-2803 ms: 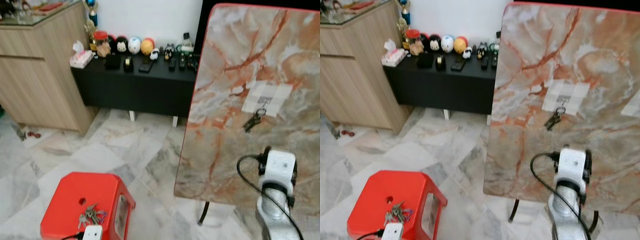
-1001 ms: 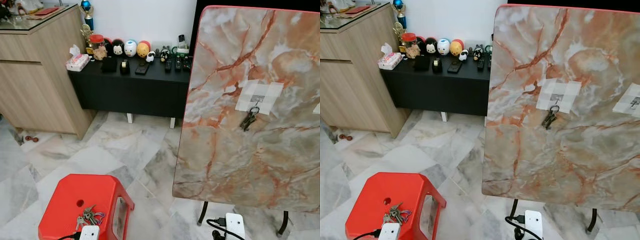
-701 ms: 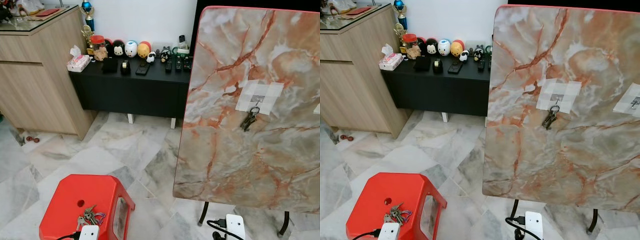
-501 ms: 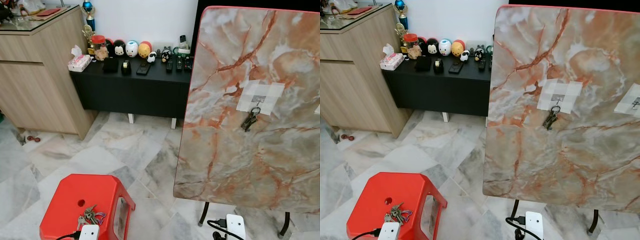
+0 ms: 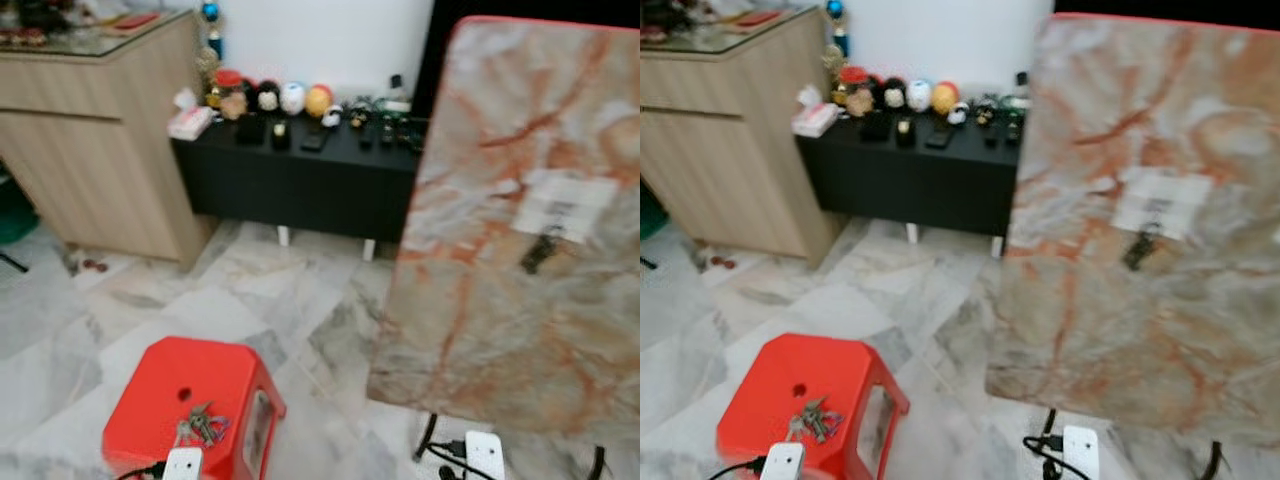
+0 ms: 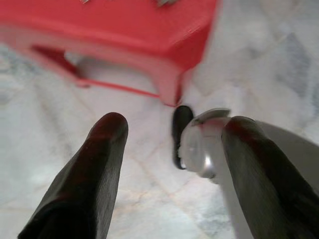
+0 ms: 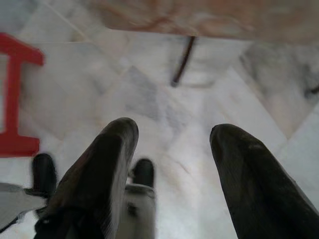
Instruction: Hang keys on a hook
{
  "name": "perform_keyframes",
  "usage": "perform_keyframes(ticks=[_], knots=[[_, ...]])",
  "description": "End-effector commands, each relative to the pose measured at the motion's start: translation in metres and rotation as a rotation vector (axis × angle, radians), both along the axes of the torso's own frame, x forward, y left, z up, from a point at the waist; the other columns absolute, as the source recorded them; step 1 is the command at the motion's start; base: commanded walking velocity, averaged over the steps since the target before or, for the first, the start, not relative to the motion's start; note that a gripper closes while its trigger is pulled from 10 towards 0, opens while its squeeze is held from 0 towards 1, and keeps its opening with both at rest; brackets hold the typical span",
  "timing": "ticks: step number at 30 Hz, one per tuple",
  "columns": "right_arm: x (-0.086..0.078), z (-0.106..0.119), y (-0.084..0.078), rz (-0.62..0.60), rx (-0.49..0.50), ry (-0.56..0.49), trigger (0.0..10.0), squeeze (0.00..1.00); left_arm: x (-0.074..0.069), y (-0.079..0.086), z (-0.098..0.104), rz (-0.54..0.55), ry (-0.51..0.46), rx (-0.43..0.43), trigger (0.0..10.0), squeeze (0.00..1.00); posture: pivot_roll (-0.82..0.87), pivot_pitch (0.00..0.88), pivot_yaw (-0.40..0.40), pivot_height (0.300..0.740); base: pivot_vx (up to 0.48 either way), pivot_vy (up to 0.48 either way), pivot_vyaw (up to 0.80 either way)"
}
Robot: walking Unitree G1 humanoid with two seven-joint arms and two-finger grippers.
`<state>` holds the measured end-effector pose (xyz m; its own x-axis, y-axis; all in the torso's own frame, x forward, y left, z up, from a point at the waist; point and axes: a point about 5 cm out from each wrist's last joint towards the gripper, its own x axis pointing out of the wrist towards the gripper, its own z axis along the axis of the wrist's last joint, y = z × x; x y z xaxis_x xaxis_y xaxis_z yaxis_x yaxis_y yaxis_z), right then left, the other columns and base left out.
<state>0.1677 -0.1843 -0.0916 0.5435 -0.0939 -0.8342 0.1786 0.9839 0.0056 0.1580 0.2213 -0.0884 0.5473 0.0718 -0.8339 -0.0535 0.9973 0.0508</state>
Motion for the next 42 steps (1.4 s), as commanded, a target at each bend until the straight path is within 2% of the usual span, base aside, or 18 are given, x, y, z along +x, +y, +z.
perform_keyframes(ticks=[1,34,42], knots=[[0.0002,-0.0004,0.0054,0.037,-0.001,0.000,10.0,0.00,-0.0044,0.0013,-0.0018,0.020,0.020,-0.010,10.0,0.00,0.04,0.002,-0.038,0.740,0.000,0.476,0.00],[-0.0016,-0.0011,0.0043,0.044,-0.009,0.007,10.0,0.00,-0.0073,-0.0020,-0.0036,0.012,0.026,-0.022,10.0,0.00,0.05,0.000,-0.041,0.740,0.000,0.466,0.00],[-0.0007,-0.0007,0.0044,0.043,-0.005,0.004,10.0,0.00,-0.0063,-0.0031,-0.0034,0.002,0.025,-0.016,10.0,0.00,0.06,0.000,-0.043,0.740,0.000,0.066,0.00]])
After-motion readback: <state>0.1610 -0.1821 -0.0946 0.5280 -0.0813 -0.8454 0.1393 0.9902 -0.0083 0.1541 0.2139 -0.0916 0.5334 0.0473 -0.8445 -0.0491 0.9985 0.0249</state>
